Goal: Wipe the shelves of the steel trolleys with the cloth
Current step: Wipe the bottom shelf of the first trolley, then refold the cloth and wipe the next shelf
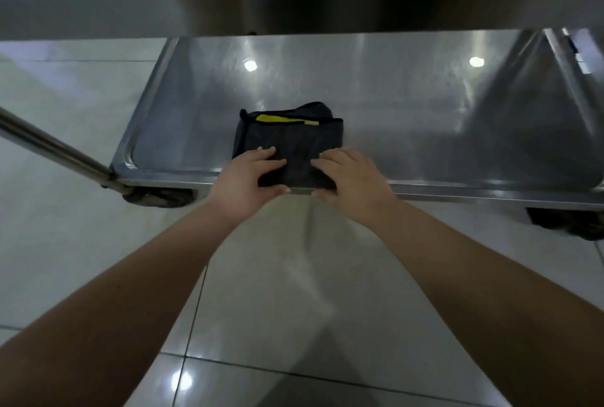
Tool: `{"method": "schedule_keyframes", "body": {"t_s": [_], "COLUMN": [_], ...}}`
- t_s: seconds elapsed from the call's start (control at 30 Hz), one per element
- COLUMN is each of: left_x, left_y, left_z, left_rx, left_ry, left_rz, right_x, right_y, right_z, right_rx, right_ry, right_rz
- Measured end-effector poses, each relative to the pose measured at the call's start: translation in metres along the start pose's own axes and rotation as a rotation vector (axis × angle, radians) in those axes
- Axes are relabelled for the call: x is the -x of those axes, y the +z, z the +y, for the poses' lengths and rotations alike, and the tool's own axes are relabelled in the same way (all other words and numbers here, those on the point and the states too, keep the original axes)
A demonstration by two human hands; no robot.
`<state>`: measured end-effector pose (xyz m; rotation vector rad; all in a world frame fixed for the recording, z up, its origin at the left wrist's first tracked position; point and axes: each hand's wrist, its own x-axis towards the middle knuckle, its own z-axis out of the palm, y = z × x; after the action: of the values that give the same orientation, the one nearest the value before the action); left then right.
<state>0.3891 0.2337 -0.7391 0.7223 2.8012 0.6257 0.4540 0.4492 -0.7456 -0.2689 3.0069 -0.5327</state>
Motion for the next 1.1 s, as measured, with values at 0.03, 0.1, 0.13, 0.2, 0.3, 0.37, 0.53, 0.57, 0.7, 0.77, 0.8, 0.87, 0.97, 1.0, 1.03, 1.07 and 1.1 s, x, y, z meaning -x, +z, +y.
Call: {"method": "schedule_keyframes", "body": {"t_s": [0.03,0.1,0.13,0.2,0.3,0.37,0.53,0.57,0.7,0.77,0.8,0.87,0.97,1.0,1.03,1.07,1.1], "left_x": [0.0,-0.005,-0.007,-0.009,-0.001,0.012,0.057,0.064,0.095,0.116,0.127,0.15,0.178,0.185,0.192,0.197,0.204], "left_y": [-0.001,-0.003,-0.005,-0.01,-0.033,-0.051,-0.097,-0.115,-0.198,-0.246,-0.276,-0.346,-0.459,-0.498,-0.535,-0.571,-0.605], "left_z": [-0.003,-0.004,-0.001,0.006,0.023,0.032,0.037,0.039,0.062,0.078,0.088,0.107,0.132,0.141,0.152,0.163,0.174], "left_rx": [-0.006,-0.072,-0.123,-0.238,-0.304,-0.312,-0.393,-0.387,-0.258,-0.216,-0.223,-0.302,-0.411,-0.423,-0.433,-0.436,-0.439], "left_ry": [0.028,0.069,0.081,0.085,0.062,0.089,0.222,0.229,0.131,0.103,0.091,0.075,0.103,0.096,0.08,0.057,0.023], "left_rz": [-0.005,0.011,0.012,-0.029,-0.005,0.149,0.234,0.144,-0.215,-0.24,-0.24,-0.195,-0.005,0.024,0.043,0.059,0.088], "right_x": [-0.005,-0.012,-0.013,-0.016,-0.015,-0.01,0.0,0.001,0.016,0.028,0.032,0.037,0.038,0.037,0.035,0.035,0.033], "right_y": [0.003,0.003,0.001,-0.009,-0.037,-0.057,-0.103,-0.117,-0.196,-0.247,-0.275,-0.332,-0.42,-0.45,-0.481,-0.511,-0.539], "right_z": [-0.003,-0.005,-0.006,-0.012,-0.035,-0.054,-0.095,-0.105,-0.15,-0.177,-0.192,-0.225,-0.279,-0.299,-0.319,-0.338,-0.358], "right_rx": [0.004,-0.049,-0.054,-0.003,-0.06,-0.126,-0.149,-0.171,-0.213,-0.219,-0.212,-0.184,-0.259,-0.291,-0.309,-0.314,-0.317], "right_ry": [0.024,0.062,0.081,0.105,0.129,0.135,0.162,0.17,0.15,0.098,0.067,0.01,-0.037,-0.037,-0.048,-0.07,-0.101], "right_rz": [-0.005,0.039,0.05,0.037,0.063,0.074,-0.115,-0.165,-0.301,-0.376,-0.404,-0.437,-0.344,-0.3,-0.254,-0.205,-0.156]}}
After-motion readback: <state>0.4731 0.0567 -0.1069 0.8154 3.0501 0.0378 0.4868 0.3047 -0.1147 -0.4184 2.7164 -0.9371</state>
